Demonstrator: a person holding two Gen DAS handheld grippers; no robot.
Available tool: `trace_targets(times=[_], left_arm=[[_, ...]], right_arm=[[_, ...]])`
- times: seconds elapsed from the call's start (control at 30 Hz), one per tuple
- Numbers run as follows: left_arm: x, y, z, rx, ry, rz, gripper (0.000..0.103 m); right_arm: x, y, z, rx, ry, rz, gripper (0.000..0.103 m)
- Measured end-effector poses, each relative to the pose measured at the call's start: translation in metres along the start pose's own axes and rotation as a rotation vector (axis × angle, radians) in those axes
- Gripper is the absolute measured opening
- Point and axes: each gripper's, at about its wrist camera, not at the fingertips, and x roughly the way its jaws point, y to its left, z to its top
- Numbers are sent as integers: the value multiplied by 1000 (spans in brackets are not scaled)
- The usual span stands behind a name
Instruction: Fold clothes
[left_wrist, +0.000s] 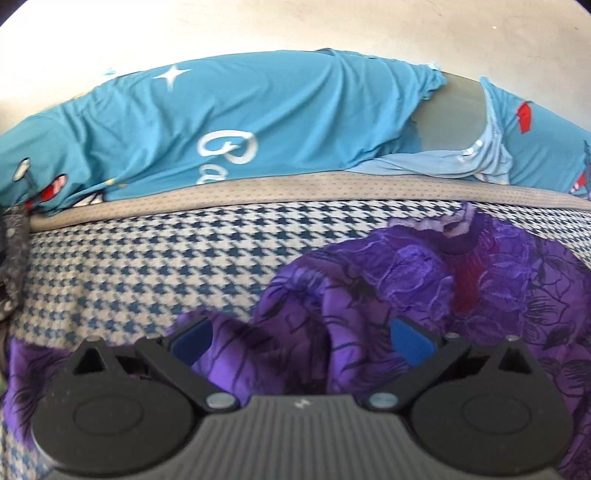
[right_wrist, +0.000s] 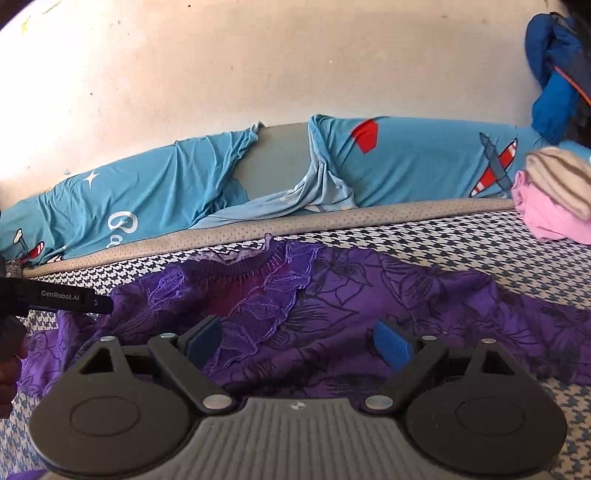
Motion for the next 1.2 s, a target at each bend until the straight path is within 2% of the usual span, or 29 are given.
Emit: trace_targets(times=[0.1,0.3,0.33,0.6,0.87,0.97,1.1,1.2], left_arm=[[10,-7,7,20,-6,-50,103],[31,-11,18,29,10,-94,103],[35,-10,20,31,18,-114,103],[61,-3,29,35,42,-126,103],[80,4,38,32,56,-167,103],[89,5,36,32,89,-191,103],[97,-1,32,68,112,-220,103],[99,-7,30,103,106,-206,103]], right_arm=[[14,-3,10,-7,-19,3,89],[48,-8,28,-1,-58,30,89],[55,-8,30,-1,-56,33,89],[107,-6,40,-34,-15,35,89],[141,-5,46,-54,9,35,89],[152,-4,46,-57,26,37,89],[164,0,46,-77,35,28,89],[171,0,45,-83,48,15,89]])
